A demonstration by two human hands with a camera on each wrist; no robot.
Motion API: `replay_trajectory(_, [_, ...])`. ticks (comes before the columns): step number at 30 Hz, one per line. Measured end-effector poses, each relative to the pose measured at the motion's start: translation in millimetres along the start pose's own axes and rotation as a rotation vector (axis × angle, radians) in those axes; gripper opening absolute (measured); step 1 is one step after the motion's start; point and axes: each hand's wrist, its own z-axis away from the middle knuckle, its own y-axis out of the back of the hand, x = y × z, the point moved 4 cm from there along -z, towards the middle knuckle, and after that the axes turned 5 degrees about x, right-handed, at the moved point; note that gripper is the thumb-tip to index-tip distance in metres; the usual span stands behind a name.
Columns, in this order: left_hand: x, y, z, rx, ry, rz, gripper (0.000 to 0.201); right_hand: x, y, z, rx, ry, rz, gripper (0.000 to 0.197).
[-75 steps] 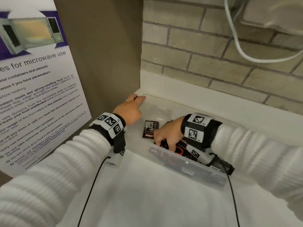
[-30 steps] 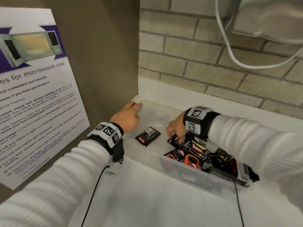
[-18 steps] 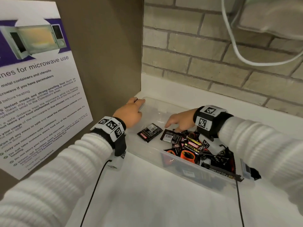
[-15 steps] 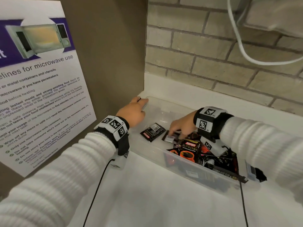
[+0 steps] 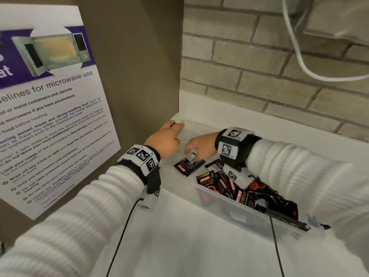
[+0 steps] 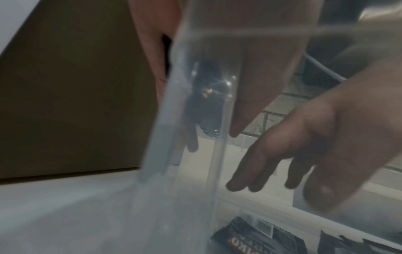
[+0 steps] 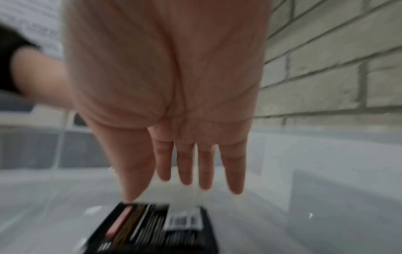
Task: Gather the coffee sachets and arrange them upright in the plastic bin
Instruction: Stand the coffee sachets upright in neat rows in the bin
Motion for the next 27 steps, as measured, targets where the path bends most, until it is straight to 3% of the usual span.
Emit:
replay_trajectory(3, [-0.6, -0.2, -0.3, -0.008, 0.003, 0.003, 0.055, -10.2, -23.0, -19.3, -0.058, -0.003, 0.099, 0.076])
replay_trajectory(5, [-0.4, 0.7, -1.0, -0.006, -0.001, -0.005, 0.055, -10.6, -31.4, -25.3, -0.023, -0.009, 0.147, 0.083])
replay_trajectory(7, [-0.7, 0.8, -1.3, -0.008, -0.003, -0.004, 0.056, -9.1, -33.1, -24.7, -0.007, -0.017, 0.134, 0.074])
replay_trajectory(11, [-2.2, -1.4, 0.3, -0.011, -0.006, 0.002, 0.055, -6.2, -31.1, -14.0, -0.021, 0.036, 0.128, 0.033])
replay_trajectory(13, [-1.8, -1.0, 0.8, -0.003, -0.002, -0.004, 0.055, -2.5, -30.6, -7.0, -0.019, 0.047, 0.052, 0.034])
replay_trajectory(15, [-0.4, -0.6, 1.4, 0.000, 0.002, -0.018, 0.054, 0.7, -34.2, 0.4, -0.045, 0.025, -0.057, 0.051])
replay_trajectory(17, [0.9, 0.3, 2.4, 0.004, 0.005, -0.030, 0.054, 2.1, -41.2, 5.5, -0.102, -0.007, -0.007, 0.067])
replay_trajectory(20, [1.9, 1.6, 5.8, 0.013, 0.002, -0.045, 0.053, 2.6, -43.6, 9.2, -0.121, -0.004, 0.117, 0.057])
replay_trajectory(24, [4.4, 4.3, 13.1, 0.029, 0.005, -0.074, 0.053, 11.8, -19.2, 25.0, 0.037, -0.013, -0.140, 0.040])
replay_trajectory(27, [8.4, 11.3, 19.2, 0.081, -0.012, -0.114, 0.044, 22.2, 3.7, 39.0, 0.302, -0.002, -0.309, 0.025])
